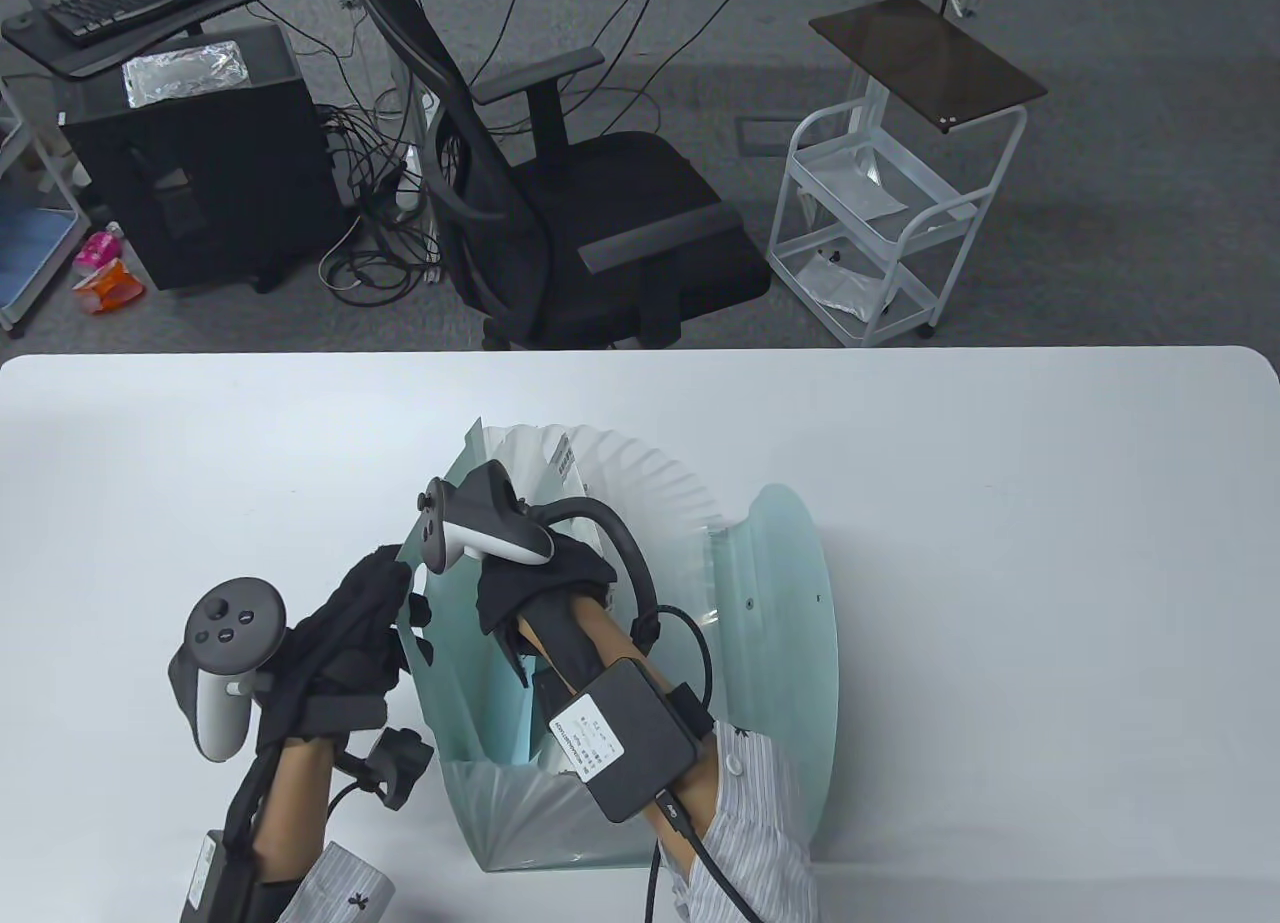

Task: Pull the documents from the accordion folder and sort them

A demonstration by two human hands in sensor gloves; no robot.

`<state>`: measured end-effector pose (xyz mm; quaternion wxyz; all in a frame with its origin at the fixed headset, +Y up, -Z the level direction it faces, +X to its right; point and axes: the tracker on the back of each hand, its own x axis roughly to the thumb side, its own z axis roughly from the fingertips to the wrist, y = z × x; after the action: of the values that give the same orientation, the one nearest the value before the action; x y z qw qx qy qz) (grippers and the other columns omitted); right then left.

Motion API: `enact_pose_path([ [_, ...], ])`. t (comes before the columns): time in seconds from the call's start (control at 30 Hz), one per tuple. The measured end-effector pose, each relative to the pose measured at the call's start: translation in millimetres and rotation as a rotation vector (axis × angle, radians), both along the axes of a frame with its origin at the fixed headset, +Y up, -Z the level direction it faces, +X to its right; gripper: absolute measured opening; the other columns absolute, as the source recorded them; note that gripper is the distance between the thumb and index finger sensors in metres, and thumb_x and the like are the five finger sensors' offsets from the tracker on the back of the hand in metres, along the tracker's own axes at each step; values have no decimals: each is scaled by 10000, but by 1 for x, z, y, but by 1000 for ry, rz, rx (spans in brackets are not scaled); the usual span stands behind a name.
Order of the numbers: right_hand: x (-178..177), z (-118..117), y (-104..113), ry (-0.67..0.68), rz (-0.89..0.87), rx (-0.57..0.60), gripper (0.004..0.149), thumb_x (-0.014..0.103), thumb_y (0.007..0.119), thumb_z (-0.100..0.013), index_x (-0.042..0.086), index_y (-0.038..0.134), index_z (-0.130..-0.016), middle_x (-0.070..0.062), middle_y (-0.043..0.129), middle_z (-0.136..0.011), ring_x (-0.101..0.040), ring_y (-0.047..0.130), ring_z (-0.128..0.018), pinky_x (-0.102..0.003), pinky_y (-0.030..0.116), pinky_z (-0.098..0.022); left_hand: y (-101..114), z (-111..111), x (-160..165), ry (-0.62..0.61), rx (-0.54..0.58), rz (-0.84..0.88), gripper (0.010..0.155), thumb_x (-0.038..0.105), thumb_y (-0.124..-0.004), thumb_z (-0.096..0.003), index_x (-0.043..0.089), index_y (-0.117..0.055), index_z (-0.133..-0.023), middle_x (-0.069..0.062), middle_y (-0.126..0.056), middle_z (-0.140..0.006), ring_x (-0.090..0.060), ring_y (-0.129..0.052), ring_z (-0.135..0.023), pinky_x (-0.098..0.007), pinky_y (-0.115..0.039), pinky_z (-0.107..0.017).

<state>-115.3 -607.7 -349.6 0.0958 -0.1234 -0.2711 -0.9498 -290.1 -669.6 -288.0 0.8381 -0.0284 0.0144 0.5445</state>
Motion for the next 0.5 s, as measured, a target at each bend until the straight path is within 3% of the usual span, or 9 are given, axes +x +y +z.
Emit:
enact_pose_path([
  [0.23, -7, 3, -19, 71, -2, -109, 529, 391, 607, -499, 115, 612, -950, -169, 857, -855, -301, 1001, -578, -344, 907, -413, 1, 1, 3, -9, 7, -10, 695, 565, -502, -670, 53, -528, -1139, -190, -836, -880, -211, -1022, -433, -345, -828, -283],
  [0.37, -8, 5, -16, 91, 30, -20, 497, 401, 650, -476, 127, 683, -890, -132, 894, -818, -278, 1014, -553, -327, 913, -400, 1, 0, 4, -11, 11, -12, 697, 566, -501, -669, 52, -527, -1138, -189, -836, -879, -210, -1021, -434, -345, -828, -283],
  [0.5, -8, 8, -5, 122, 91, 167, 415, 355, 769, -417, 194, 735, -798, -45, 946, -730, -223, 1030, -480, -288, 914, -354, 0, 0, 4, -12, 13, -13, 700, 567, -500, -670, 48, -525, -1140, -189, -837, -879, -211, -1021, -434, -346, -828, -284],
])
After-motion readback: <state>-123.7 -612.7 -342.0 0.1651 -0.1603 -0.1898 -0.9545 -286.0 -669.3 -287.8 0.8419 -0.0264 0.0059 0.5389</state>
